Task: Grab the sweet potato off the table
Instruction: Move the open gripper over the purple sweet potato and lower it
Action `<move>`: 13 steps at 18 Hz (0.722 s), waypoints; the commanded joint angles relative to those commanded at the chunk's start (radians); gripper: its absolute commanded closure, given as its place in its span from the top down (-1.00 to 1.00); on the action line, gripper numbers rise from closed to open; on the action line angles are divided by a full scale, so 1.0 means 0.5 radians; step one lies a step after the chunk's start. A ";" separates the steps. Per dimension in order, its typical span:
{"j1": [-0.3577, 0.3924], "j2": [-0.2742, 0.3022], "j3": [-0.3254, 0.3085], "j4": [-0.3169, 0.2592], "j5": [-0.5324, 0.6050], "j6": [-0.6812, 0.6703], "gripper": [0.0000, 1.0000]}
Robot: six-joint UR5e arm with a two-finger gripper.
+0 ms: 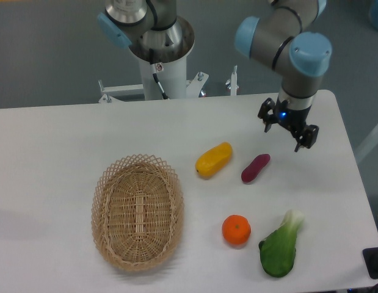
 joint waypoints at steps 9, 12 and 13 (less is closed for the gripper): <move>-0.037 -0.092 -0.105 0.203 0.000 0.000 1.00; -0.037 -0.117 -0.108 0.203 0.000 0.000 1.00; -0.037 -0.123 -0.114 0.206 0.000 0.000 1.00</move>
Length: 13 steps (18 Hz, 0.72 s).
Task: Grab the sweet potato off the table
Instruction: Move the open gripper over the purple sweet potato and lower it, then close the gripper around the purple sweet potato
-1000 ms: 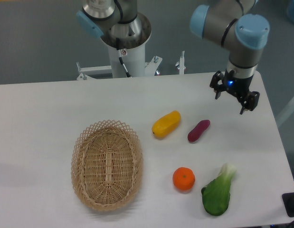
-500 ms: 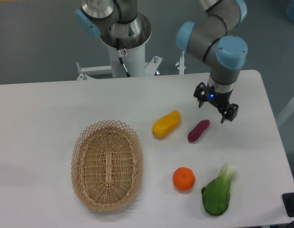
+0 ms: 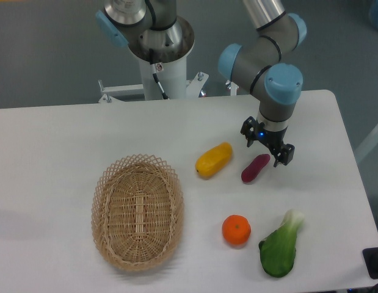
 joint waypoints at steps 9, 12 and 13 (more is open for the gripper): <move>-0.028 -0.077 0.006 0.049 -0.006 -0.018 1.00; -0.028 -0.089 0.021 0.049 -0.009 -0.018 0.61; -0.028 -0.092 0.021 0.049 -0.009 -0.015 0.50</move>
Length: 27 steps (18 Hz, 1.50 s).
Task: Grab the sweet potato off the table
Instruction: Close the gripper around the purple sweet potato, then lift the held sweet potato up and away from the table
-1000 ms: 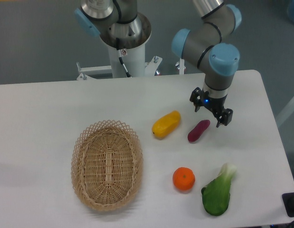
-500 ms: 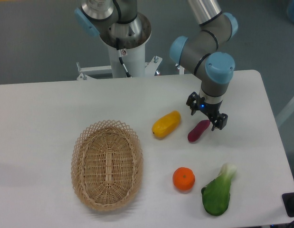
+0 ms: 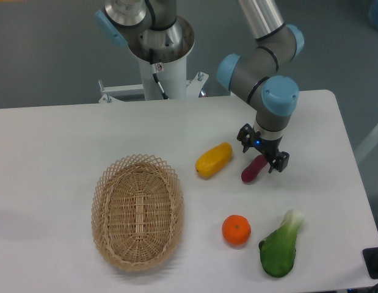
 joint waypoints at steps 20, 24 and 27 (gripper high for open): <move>-0.046 0.153 0.316 -0.104 -0.003 0.006 -0.50; -0.034 0.202 0.521 -0.373 -0.009 0.006 -0.50; -0.015 0.218 0.690 -0.585 -0.015 0.006 -0.50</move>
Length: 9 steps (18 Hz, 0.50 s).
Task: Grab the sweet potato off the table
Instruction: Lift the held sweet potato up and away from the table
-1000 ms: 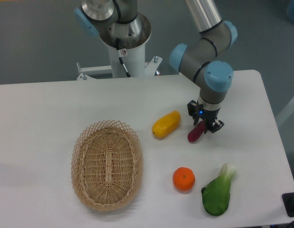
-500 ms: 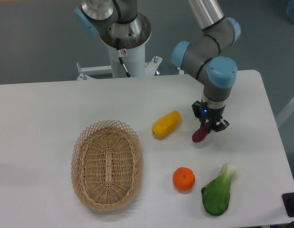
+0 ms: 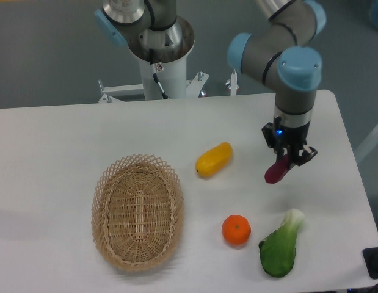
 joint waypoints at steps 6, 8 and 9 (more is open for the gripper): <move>0.153 0.061 0.102 -0.172 -0.138 0.055 -0.50; 0.193 0.077 0.102 -0.209 -0.144 0.153 -0.50; 0.215 0.083 0.102 -0.224 -0.141 0.196 -0.50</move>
